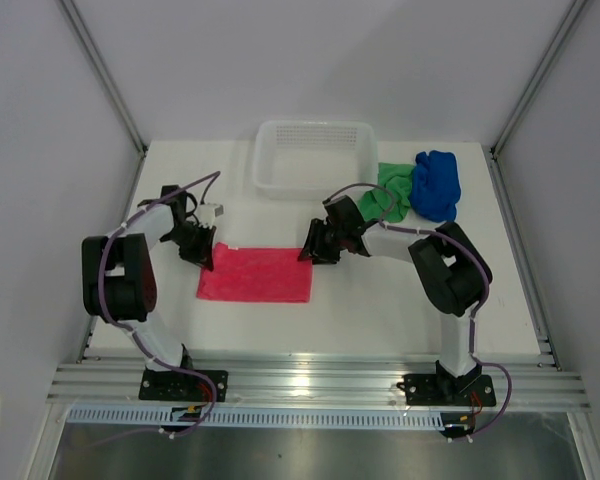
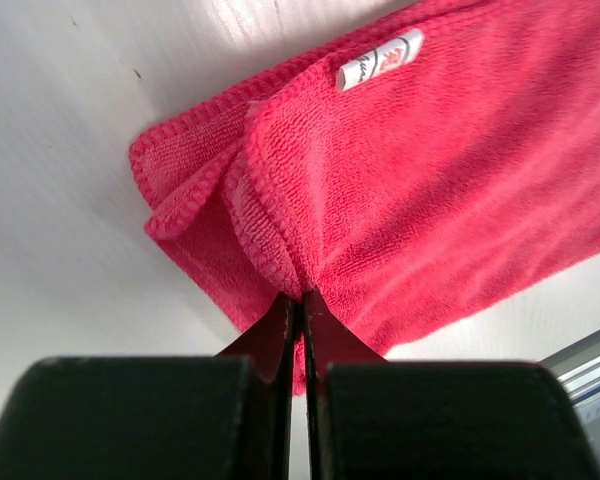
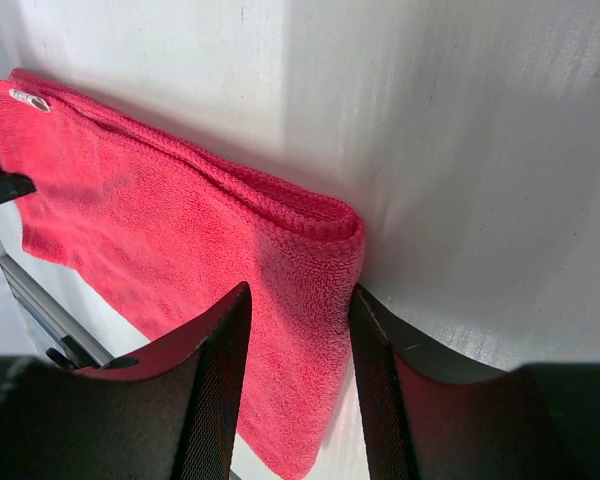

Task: Roll the towels
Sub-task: Fold the towel

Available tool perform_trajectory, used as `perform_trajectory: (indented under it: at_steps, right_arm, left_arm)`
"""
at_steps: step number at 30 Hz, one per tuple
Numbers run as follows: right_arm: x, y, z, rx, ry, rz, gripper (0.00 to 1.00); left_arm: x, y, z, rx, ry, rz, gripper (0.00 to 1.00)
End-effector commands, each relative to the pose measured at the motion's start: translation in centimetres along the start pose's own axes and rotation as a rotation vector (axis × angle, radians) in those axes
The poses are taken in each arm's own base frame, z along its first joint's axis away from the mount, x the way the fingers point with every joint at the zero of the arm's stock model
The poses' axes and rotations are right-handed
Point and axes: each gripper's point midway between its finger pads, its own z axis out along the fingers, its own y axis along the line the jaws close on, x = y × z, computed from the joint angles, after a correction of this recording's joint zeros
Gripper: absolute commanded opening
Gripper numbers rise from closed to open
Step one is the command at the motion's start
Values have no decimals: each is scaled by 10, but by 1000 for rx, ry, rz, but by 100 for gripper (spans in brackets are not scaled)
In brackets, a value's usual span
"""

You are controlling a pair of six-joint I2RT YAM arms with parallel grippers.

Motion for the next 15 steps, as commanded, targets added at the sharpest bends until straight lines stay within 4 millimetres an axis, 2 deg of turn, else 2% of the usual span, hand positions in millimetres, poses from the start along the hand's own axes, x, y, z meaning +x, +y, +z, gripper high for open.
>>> perform_trajectory:
  at_steps: [1, 3, 7, 9, 15]
  right_arm:
    - [8, -11, 6, 41, 41, 25, 47]
    - [10, -13, 6, 44, 42, 23, 47]
    - [10, -14, 7, 47, 45, 23, 46]
    - [9, -13, 8, 48, 46, 22, 46]
    - [10, -13, 8, 50, 59, 10, 47]
  left_arm:
    - [-21, -11, -37, -1, -120, 32, 1]
    - [-22, -18, -52, 3, -156, 47, 1]
    - [-18, -26, -68, 21, -159, 49, 1]
    - [-14, -21, -67, 17, -149, 35, 1]
    - [2, 4, -41, 22, -68, -33, 1]
